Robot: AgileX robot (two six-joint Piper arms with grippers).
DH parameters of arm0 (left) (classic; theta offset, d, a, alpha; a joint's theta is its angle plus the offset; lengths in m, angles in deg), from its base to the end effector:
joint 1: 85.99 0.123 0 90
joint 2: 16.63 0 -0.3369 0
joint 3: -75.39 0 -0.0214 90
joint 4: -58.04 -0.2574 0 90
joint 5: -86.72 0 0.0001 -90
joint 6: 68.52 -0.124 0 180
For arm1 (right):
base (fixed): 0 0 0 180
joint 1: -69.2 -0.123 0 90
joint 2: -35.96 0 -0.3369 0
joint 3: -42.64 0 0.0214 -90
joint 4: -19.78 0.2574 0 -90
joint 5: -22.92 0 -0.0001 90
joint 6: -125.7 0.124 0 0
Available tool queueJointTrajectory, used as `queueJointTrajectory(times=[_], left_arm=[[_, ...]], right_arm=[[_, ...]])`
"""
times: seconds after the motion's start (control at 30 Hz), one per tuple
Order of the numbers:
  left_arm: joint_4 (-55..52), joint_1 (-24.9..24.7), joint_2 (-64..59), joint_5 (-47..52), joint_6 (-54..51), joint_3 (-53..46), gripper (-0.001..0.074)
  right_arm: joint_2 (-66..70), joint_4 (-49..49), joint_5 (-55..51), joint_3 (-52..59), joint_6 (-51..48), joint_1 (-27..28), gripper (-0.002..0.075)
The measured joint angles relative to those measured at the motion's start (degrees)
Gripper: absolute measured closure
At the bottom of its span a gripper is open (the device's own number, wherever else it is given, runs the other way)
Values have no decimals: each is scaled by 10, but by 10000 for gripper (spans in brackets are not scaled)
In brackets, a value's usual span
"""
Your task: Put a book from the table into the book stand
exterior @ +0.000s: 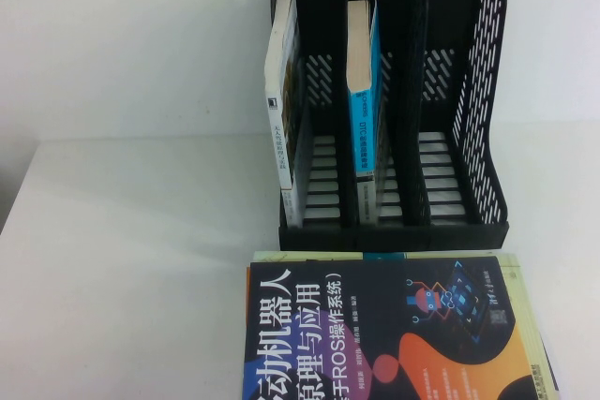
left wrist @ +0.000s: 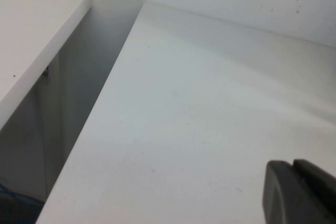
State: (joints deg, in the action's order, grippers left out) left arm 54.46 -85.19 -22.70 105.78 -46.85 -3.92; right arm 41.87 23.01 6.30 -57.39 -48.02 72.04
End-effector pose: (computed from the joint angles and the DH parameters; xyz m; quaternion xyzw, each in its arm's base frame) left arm 0.0398 0.0031 0.1697 -0.1372 0.7782 -0.0852 0.6069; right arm 0.0412 0.0000 0.1706 0.0779 0.7758 0.0420 0.6247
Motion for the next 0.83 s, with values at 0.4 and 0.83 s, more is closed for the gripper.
queueJointTrajectory(times=[0.4, 0.83], left_arm=[[0, 0, 0, 0, 0, 0, 737], [0, 0, 0, 0, 0, 0, 738]], right_arm=[[0, 22, -39, -4, -1, 0, 729], [0, 23, -39, -4, -1, 0, 729]])
